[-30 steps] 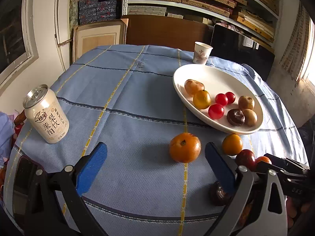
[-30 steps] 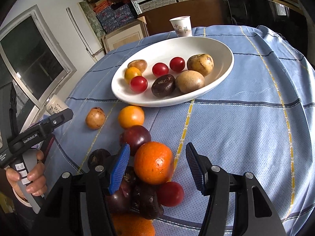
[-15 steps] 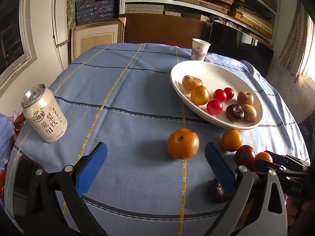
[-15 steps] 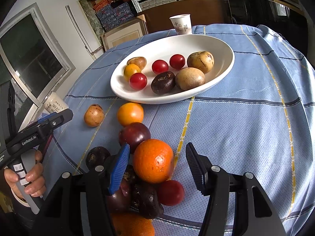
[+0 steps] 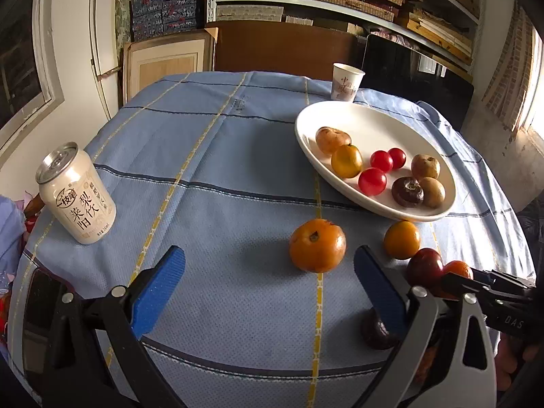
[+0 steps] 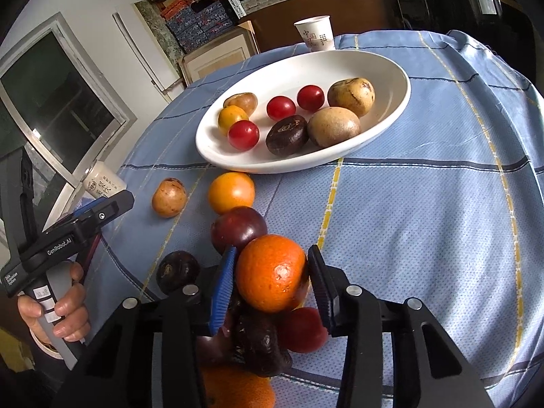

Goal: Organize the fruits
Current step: 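Grasp a large orange with the right tool while the left tool grasps a large orange tomato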

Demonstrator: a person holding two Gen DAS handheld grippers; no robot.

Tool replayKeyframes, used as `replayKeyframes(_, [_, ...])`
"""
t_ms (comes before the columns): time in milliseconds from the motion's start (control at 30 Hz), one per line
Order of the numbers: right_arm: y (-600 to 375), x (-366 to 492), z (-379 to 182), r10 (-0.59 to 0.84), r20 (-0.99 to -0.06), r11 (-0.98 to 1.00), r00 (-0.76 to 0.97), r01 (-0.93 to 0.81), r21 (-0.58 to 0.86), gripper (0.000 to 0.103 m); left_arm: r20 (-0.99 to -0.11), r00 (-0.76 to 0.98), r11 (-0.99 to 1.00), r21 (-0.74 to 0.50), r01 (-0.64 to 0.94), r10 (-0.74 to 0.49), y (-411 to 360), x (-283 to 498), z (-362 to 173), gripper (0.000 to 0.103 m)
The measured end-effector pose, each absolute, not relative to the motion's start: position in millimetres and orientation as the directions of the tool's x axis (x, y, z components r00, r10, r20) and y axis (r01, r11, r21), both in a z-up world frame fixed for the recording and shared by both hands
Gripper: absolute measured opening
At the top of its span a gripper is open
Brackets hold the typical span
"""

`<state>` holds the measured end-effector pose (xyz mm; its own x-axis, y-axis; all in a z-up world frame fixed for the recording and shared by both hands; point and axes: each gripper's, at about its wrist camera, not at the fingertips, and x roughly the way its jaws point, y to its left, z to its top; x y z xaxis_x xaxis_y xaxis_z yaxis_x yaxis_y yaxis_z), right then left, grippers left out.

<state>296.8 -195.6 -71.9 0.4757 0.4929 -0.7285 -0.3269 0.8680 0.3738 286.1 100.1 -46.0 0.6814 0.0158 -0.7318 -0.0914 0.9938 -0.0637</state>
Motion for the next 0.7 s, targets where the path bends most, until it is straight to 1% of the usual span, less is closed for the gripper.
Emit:
replayKeyframes(200, [-205.7,295.8,-66.5,0.488,-0.714,0.873,0.502,-0.3,0.385,0.042,-0.735,0.678,0.992,-0.076,-0.098,0.011,99.0,287.4,-50.4,0.098])
replayKeyframes(367, [-211.9,293.9,-61.7,0.486,-0.703,0.874,0.519,-0.285,0.394,0.042,-0.715,0.699,0.998,-0.026,-0.053,0.018,83.4,295.6,-53.9,0.098])
replayKeyframes(567, [-213.7,293.6,-59.3,0.495,-0.696,0.869,0.52,-0.286,0.404,0.042,-0.748,0.664,1.0,-0.005,0.002,-0.005,65.3,315.6,-70.8,0.097])
replayKeyframes(600, [-213.9,293.5,-58.7,0.496,-0.694,0.869,0.522,-0.286,0.405,0.042,-0.752,0.659,1.0,-0.001,0.002,-0.002,64.0,318.2,-73.0,0.095])
replayKeyframes(667, [-214.3,293.2,-57.6,0.495,-0.694,0.869,0.523,-0.291,0.401,0.042,-0.768,0.641,1.0,-0.017,0.008,-0.018,64.4,323.7,-77.4,0.077])
replayKeyframes(700, [-214.1,293.2,-57.6,0.494,-0.694,0.869,0.524,-0.29,0.4,0.042,-0.777,0.629,0.999,-0.034,0.009,-0.032,65.7,326.0,-80.1,0.075])
